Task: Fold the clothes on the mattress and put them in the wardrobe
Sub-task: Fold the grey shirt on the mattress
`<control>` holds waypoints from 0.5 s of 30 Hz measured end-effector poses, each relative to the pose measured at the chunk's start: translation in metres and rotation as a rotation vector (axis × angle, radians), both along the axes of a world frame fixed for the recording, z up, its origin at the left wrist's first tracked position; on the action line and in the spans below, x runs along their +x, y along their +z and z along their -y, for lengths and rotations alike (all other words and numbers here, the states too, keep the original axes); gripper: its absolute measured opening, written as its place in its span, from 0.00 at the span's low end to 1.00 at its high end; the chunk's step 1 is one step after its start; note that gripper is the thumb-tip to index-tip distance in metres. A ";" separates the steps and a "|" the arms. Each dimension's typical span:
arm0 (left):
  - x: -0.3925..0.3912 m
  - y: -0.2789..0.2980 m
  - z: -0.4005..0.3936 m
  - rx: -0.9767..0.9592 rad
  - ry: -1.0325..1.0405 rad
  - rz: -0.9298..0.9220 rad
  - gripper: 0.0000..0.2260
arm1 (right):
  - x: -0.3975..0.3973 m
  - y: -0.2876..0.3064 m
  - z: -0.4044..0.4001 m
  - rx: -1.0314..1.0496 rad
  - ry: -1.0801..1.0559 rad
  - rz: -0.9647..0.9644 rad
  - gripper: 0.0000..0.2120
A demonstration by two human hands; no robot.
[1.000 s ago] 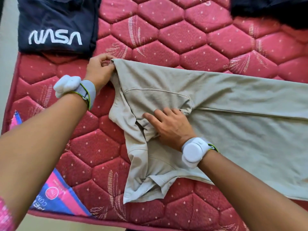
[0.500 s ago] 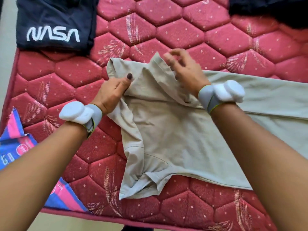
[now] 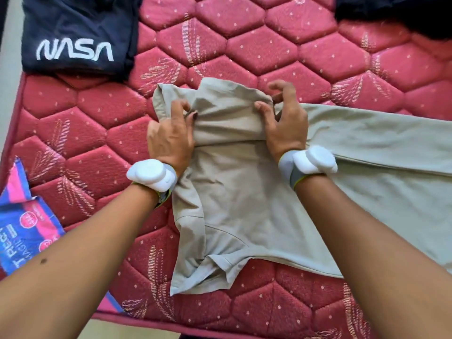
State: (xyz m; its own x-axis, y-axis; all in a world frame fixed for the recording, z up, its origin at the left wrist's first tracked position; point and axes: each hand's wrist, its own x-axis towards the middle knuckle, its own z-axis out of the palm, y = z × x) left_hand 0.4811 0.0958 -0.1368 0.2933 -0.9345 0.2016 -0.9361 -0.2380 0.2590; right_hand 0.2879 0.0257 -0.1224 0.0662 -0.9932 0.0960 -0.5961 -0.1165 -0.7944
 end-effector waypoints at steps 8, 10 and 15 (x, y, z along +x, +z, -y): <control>-0.009 0.015 0.023 0.196 0.098 -0.095 0.24 | -0.013 -0.005 0.026 0.338 0.145 -0.157 0.22; -0.009 0.012 0.040 0.245 0.131 -0.335 0.24 | -0.013 -0.004 0.031 0.446 0.102 -0.122 0.24; 0.008 0.016 0.060 0.151 0.066 -0.937 0.09 | -0.011 0.007 0.036 0.289 0.183 0.039 0.14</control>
